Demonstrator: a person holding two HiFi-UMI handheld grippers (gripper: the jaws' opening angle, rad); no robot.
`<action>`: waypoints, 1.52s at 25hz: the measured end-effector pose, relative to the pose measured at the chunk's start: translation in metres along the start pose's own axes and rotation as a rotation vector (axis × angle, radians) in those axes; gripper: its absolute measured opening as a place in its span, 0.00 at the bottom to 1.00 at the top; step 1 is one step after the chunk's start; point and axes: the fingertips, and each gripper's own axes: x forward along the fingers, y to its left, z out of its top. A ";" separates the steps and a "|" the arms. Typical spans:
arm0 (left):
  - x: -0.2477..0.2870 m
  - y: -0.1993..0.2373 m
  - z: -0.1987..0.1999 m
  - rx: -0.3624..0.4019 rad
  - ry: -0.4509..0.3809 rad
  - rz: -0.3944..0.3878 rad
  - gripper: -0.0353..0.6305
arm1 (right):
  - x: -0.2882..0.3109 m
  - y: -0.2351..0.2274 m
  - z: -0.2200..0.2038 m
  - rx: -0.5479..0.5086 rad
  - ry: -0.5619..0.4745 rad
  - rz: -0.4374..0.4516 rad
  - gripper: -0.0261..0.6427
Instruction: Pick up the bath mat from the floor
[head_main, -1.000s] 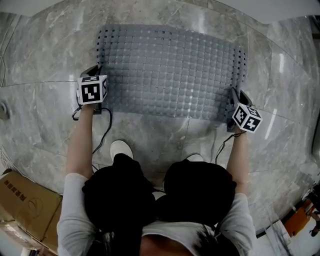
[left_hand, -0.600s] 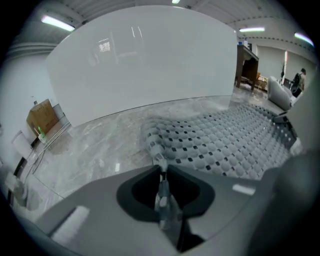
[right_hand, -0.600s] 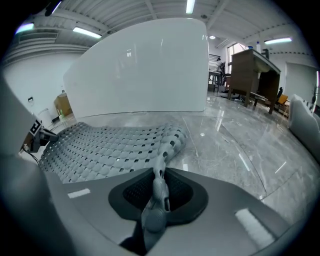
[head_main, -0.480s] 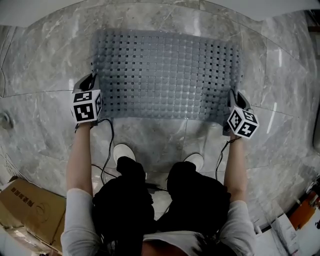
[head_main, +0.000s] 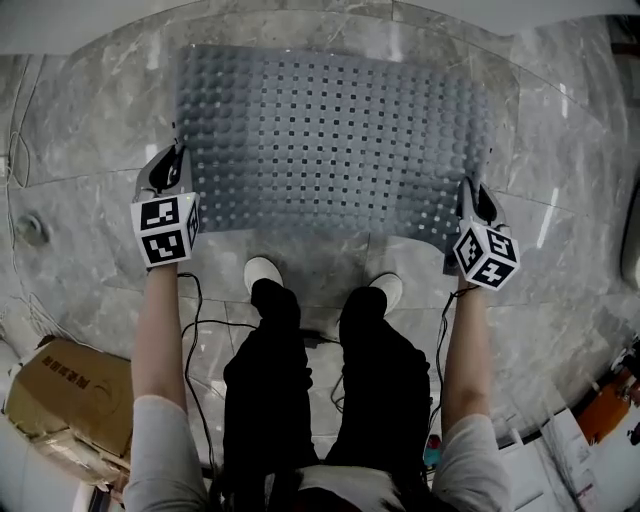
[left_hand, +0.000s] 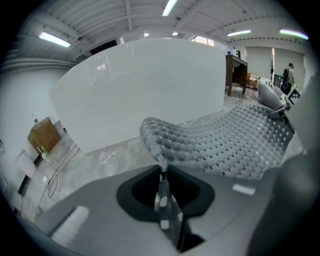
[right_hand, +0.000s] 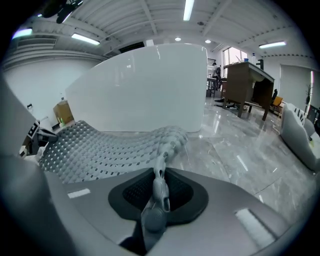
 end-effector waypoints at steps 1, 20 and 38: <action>-0.015 0.004 0.009 0.003 -0.018 -0.004 0.12 | -0.013 0.003 0.010 0.003 -0.006 0.002 0.13; -0.284 0.053 0.247 -0.128 -0.231 -0.004 0.11 | -0.248 0.012 0.265 0.025 -0.145 0.027 0.12; -0.486 0.079 0.381 -0.178 -0.380 -0.048 0.11 | -0.446 0.039 0.429 0.010 -0.294 0.049 0.11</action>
